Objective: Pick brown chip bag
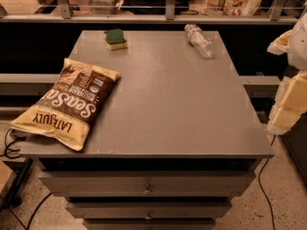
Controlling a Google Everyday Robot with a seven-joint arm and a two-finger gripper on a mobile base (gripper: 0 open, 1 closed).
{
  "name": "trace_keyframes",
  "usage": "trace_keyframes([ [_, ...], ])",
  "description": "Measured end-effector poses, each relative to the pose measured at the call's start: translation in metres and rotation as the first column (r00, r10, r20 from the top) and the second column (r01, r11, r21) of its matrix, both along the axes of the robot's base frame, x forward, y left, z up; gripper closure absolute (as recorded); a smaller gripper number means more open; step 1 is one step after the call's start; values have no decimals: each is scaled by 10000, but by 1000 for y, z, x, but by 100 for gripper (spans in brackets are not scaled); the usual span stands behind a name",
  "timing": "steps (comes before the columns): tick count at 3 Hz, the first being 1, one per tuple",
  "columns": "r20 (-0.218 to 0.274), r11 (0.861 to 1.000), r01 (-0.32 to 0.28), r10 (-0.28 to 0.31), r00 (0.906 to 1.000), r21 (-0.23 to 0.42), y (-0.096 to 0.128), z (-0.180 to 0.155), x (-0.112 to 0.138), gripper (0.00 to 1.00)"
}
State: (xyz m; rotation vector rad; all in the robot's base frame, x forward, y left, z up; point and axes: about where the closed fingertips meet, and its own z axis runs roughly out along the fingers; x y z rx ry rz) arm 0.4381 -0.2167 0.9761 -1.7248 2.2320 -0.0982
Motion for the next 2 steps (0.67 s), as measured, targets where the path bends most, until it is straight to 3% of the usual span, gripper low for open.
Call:
trace_keyframes([
  [1,0,10000,0,0,10000,0,0,0,0,0],
  [2,157,9966,-544,535,9984,621,24,-3,1,0],
])
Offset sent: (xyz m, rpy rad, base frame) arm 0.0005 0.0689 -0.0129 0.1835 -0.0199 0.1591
